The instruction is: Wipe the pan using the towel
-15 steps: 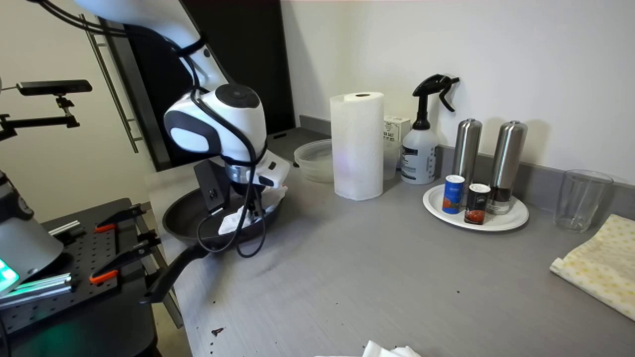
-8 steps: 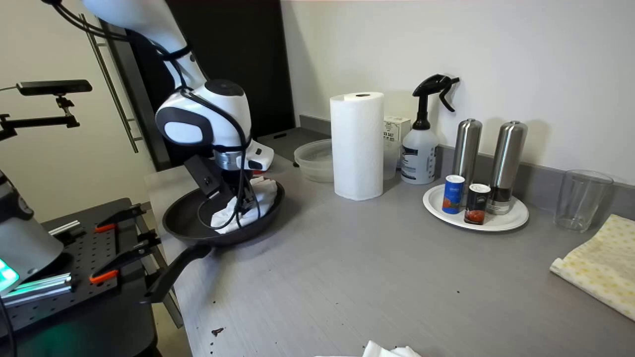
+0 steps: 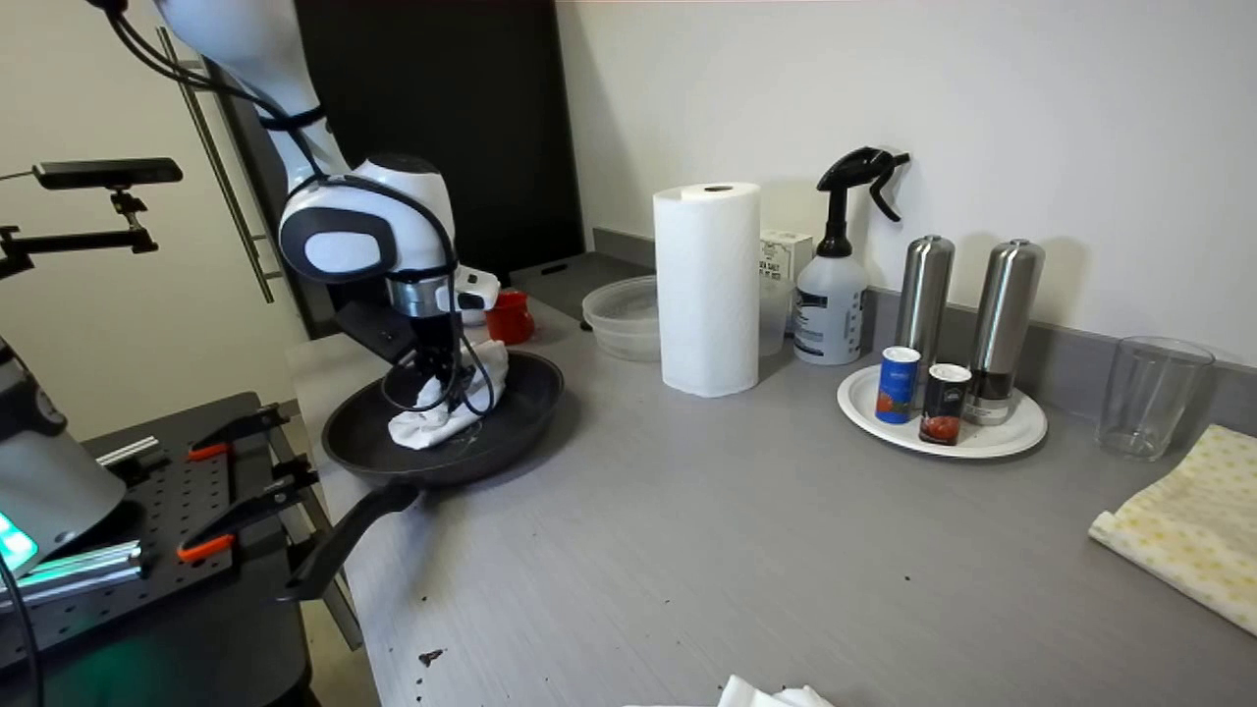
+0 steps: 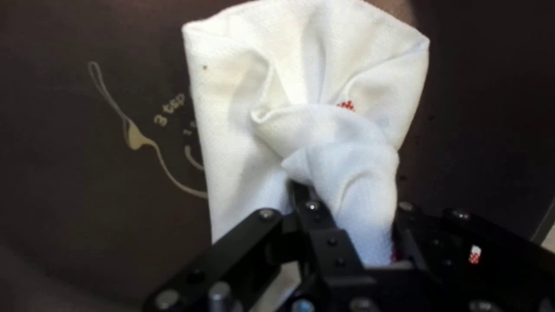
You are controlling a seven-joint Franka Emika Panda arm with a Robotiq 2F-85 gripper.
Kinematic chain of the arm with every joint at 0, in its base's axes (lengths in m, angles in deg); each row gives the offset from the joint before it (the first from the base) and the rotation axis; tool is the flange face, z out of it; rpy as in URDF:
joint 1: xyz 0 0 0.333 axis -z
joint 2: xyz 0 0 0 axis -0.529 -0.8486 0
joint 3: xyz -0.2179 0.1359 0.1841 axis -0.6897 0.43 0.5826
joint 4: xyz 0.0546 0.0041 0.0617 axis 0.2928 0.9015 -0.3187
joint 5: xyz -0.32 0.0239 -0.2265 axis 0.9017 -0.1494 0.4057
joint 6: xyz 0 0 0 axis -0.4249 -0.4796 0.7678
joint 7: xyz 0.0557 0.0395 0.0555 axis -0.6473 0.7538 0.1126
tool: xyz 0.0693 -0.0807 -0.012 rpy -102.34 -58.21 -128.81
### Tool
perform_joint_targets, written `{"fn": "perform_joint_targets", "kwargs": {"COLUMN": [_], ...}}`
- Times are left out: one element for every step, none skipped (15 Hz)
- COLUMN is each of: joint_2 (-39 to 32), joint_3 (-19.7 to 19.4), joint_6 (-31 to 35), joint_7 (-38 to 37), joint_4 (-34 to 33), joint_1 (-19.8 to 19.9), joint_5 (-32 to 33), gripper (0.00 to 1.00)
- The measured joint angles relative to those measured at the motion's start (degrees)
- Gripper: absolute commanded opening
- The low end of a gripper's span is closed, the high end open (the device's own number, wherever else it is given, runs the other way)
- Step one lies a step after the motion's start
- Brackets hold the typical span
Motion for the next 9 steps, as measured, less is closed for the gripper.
{"fn": "perform_joint_targets", "kwargs": {"joint_2": [0.19,0.39,0.59,0.76,0.86,0.89,0.88,0.83,0.72], "joint_3": [-0.66,-1.44,-2.35,-3.24,-4.02,-4.50,-4.64,-4.66,-4.41], "joint_6": [0.98,2.03,3.11,4.19,5.36,6.55,7.71,8.99,10.13], "joint_7": [-0.93,-1.92,-3.02,-4.14,-5.25,-6.34,-7.28,-8.30,-9.27], "joint_4": [0.59,1.15,1.70,2.22,2.70,3.17,3.68,4.20,4.66], "joint_1": [-1.31,-2.61,-3.93,-5.12,-6.07,-6.61,-6.69,-6.56,-6.06], "joint_5": [1.38,2.75,4.06,5.23,6.21,7.04,7.67,8.21,8.80], "gripper": [0.06,0.06,0.06,0.06,0.06,0.06,0.06,0.06,0.06]}}
